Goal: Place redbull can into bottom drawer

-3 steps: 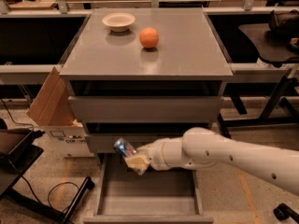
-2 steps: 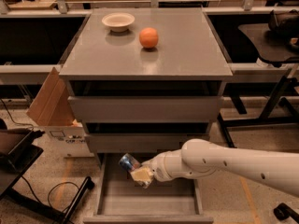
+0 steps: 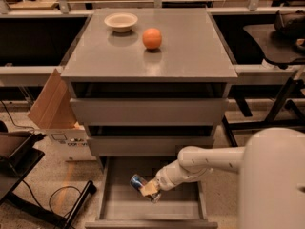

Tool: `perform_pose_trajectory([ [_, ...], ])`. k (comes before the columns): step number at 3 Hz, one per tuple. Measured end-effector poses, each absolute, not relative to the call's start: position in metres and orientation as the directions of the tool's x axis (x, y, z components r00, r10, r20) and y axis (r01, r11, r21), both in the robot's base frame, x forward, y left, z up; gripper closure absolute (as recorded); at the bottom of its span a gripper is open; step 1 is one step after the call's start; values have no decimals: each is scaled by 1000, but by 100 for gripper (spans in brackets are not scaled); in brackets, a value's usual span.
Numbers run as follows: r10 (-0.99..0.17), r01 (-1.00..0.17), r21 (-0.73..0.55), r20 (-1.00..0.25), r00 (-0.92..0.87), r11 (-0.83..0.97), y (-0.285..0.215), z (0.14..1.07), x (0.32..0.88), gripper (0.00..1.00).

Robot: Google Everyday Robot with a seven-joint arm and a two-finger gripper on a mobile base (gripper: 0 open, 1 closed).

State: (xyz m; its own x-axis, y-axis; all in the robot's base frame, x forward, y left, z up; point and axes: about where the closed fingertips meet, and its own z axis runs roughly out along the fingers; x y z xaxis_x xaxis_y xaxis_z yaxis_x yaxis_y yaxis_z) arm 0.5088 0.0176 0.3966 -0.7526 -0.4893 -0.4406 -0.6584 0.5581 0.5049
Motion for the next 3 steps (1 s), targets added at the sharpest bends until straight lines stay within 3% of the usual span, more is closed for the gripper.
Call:
perform_pose_trajectory([
  [1,-513,-618,530,-351,-783,581,17,353,535,100],
  [2,-426,-504,544,-273,-862,671,9,307,571,100],
  [3,-245,-354,556,-263,-933,752,-7,279,588,100],
])
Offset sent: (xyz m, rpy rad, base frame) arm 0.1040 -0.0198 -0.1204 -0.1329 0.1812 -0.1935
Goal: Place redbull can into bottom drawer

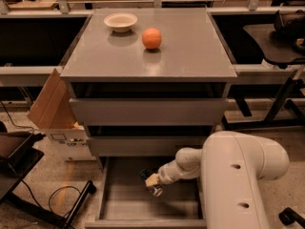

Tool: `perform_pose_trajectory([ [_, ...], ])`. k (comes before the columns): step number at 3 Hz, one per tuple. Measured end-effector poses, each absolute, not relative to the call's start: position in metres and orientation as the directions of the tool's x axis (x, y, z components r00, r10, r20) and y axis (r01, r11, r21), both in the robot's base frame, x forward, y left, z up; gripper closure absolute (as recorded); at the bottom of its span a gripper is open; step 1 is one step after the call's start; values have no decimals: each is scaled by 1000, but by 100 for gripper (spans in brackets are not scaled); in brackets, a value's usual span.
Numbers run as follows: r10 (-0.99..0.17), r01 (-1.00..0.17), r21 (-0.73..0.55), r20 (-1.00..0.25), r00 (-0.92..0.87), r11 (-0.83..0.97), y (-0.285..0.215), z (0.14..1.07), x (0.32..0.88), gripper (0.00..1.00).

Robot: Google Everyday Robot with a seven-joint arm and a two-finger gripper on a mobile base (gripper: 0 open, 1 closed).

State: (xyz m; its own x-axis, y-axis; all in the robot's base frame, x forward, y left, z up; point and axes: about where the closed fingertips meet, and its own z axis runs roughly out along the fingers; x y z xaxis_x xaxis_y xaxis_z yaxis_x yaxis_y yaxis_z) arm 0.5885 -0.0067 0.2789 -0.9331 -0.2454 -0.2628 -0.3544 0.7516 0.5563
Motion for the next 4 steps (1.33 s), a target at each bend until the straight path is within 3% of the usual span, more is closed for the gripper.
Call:
perform_pose_trajectory([
  [2,-242,-332,548,-232,-942,768,0,258,588,100],
  [4,-102,-183,532,-179,-979,826,-1,177,617,100],
])
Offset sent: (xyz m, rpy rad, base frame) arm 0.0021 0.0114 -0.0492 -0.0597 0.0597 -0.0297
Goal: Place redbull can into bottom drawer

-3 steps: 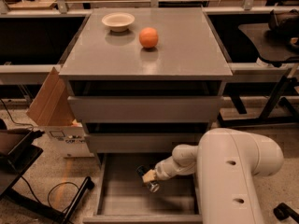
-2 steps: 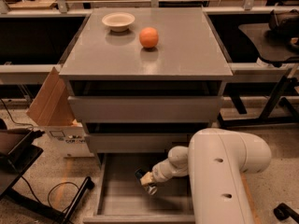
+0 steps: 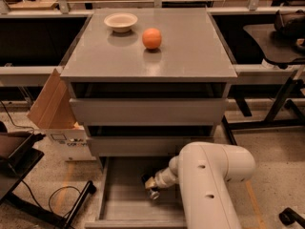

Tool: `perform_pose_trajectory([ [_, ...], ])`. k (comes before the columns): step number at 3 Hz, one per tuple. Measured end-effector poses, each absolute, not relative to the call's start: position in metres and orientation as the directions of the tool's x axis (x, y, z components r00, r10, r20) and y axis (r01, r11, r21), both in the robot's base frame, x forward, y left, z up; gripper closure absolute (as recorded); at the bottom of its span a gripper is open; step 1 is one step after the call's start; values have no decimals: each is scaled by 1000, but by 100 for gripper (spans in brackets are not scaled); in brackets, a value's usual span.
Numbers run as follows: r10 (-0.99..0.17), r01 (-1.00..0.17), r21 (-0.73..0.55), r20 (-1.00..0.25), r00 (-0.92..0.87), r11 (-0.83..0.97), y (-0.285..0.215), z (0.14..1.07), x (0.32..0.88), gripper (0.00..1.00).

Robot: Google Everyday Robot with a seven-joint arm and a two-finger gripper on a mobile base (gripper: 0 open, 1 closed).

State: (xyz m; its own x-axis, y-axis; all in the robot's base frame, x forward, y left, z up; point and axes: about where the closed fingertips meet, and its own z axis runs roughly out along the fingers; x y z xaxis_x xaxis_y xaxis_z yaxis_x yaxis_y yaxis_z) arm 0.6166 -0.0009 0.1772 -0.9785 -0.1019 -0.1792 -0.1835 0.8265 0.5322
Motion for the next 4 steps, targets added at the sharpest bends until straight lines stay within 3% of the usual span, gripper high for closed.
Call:
perform_pose_trajectory([
  [1,-99,-181,534,-179,-979,826,0,173,617,82],
  [4,-105,-182,537,-171,-980,824,5,169,612,12],
])
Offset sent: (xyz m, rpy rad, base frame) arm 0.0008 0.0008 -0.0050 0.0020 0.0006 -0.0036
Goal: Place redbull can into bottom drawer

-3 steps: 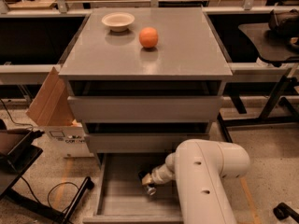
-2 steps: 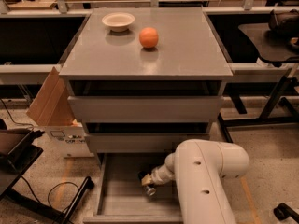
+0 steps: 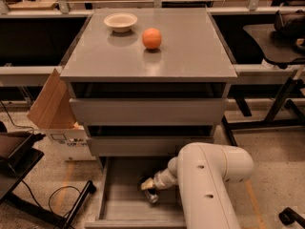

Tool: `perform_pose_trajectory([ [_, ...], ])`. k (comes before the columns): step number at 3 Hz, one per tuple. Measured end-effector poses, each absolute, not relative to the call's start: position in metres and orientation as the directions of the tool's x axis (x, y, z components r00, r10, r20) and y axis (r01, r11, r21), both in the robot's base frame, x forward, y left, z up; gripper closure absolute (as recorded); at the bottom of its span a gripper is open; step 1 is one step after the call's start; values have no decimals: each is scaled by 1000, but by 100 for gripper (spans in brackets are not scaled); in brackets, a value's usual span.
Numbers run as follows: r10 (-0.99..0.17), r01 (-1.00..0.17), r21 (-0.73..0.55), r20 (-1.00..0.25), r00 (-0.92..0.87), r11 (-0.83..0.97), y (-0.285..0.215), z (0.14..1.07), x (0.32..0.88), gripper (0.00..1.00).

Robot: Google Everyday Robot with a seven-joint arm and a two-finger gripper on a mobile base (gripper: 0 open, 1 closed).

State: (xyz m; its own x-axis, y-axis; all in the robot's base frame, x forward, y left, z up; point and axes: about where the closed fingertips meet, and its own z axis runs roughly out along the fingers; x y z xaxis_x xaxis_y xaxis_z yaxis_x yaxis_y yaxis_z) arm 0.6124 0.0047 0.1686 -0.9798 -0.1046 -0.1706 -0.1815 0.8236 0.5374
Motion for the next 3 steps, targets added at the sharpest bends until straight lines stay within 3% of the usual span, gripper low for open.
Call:
perform_pose_trajectory([
  [1,-106,-182,538,-168,-980,823,6,168,611,0],
  [3,-123,-196,530,-170,-978,825,5,174,598,0],
])
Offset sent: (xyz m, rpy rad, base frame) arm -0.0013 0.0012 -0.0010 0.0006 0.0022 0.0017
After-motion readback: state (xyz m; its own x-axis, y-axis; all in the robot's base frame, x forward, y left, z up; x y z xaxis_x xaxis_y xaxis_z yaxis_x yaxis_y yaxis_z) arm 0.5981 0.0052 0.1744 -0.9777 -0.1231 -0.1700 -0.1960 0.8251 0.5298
